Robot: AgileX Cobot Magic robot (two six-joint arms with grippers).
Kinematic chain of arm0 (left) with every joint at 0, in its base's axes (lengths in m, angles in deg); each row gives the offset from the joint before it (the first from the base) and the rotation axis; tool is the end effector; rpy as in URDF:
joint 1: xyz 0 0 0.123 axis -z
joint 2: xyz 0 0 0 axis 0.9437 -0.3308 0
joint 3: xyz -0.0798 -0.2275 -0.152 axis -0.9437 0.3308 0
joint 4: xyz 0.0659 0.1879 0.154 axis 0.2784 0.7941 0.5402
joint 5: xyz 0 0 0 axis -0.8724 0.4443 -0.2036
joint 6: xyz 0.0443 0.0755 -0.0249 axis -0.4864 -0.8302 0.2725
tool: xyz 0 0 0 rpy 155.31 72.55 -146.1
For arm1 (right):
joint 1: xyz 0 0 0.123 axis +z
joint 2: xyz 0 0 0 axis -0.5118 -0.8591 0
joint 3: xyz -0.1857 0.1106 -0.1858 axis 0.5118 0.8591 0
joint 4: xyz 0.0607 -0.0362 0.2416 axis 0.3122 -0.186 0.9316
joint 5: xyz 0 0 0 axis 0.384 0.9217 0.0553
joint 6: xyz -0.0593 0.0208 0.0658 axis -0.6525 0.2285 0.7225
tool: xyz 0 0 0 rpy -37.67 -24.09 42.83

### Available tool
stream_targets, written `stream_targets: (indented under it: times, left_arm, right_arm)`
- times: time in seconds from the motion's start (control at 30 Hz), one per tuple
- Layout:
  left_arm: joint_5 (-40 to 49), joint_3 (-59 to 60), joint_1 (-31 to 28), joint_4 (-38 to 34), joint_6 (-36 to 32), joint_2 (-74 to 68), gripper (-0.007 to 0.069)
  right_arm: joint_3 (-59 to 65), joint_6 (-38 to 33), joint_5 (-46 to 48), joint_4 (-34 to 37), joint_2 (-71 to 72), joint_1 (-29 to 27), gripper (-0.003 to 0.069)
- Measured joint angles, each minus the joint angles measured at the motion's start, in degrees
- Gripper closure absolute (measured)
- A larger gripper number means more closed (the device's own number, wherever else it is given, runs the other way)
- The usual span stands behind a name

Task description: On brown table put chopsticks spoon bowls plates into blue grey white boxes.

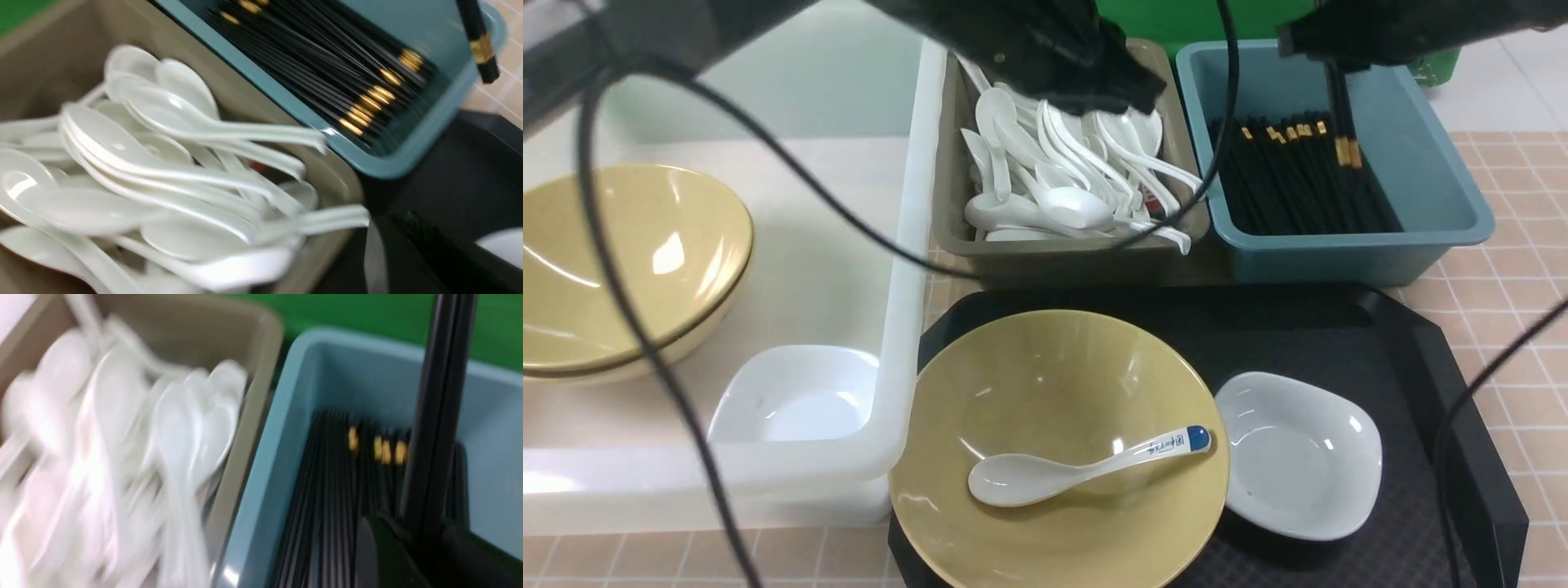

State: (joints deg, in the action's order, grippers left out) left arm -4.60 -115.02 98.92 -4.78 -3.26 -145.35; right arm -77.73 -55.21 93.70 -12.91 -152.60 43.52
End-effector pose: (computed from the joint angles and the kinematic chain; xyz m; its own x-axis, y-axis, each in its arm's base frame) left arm 0.3674 -0.2209 0.3591 -0.4710 0.4344 -0.7678 0.6988 0.7150 -0.0242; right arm 0.4225 0.0922 0.3299 -0.5592 -0.1345 -0.8180 -0.1967 0.9801 -0.0267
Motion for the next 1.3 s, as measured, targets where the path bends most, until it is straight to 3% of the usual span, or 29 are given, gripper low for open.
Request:
stream_targets:
  times: [0.27, 0.4, 0.53, 0.63, 0.8, 0.87, 1.1, 1.13, 1.3]
  left_arm:
    - [4.0, -1.6, -1.7, -0.2, -0.7, -3.4, 0.0623]
    - [6.7, -1.7, -1.7, 1.2, -1.6, -3.1, 0.0623]
    - [9.6, -1.7, -1.7, 2.5, -1.7, -1.8, 0.0623]
    - [13.3, -1.7, -1.8, 3.2, -1.7, 0.1, 0.0623]
    - [21.4, -1.7, -1.9, 4.6, -1.7, 3.6, 0.0623]
    - [25.2, -0.9, -2.4, 5.0, -1.7, 6.6, 0.0623]
    - [25.2, 11.3, -7.0, 4.0, -1.1, 17.3, 0.0623]
    - [22.6, 20.0, -9.4, 3.2, -1.3, 22.5, 0.0623]
    - [16.0, 35.2, -11.7, 2.1, -2.9, 31.5, 0.0623]
  right_arm:
    - [-8.8, 2.5, 0.6, 0.0, -13.9, -3.8, 0.0489]
    - [-10.8, 4.3, 7.2, 0.2, -16.9, -4.6, 0.0398]
    - [-14.1, 3.5, 15.7, 1.3, -16.7, -4.6, 0.0256]
    - [-18.6, -1.7, 24.7, 3.3, -15.4, -4.6, 0.0186]
    - [-23.7, -12.7, 36.9, 7.2, -12.2, -3.5, 0.0167]
    - [-23.7, -18.2, 40.8, 9.4, -8.7, -1.2, 0.0167]
    - [-13.7, -25.5, 42.0, 11.8, 0.8, 7.0, 0.0167]
    - [-6.6, -29.3, 42.2, 11.9, 4.6, 12.1, 0.0167]
    - [3.5, -35.2, 42.1, 12.0, 6.8, 20.3, 0.0167]
